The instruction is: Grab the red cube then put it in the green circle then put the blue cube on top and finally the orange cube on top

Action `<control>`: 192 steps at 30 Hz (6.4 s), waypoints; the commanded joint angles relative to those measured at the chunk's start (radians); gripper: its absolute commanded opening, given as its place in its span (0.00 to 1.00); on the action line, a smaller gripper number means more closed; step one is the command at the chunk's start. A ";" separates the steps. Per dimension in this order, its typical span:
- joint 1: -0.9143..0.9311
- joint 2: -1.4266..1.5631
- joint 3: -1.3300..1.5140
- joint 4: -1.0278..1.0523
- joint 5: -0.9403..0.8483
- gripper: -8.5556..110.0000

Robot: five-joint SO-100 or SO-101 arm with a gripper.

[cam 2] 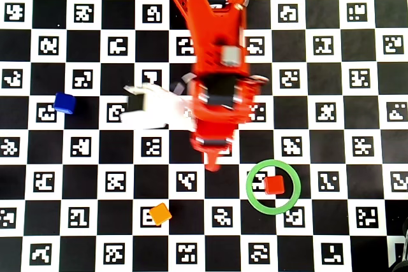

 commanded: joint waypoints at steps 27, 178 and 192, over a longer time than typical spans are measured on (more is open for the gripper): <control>0.594 -0.520 -0.755 0.187 -0.448 0.43; -0.489 -0.347 -0.397 0.023 0.327 0.16; -0.560 -0.611 -0.686 0.020 0.385 0.16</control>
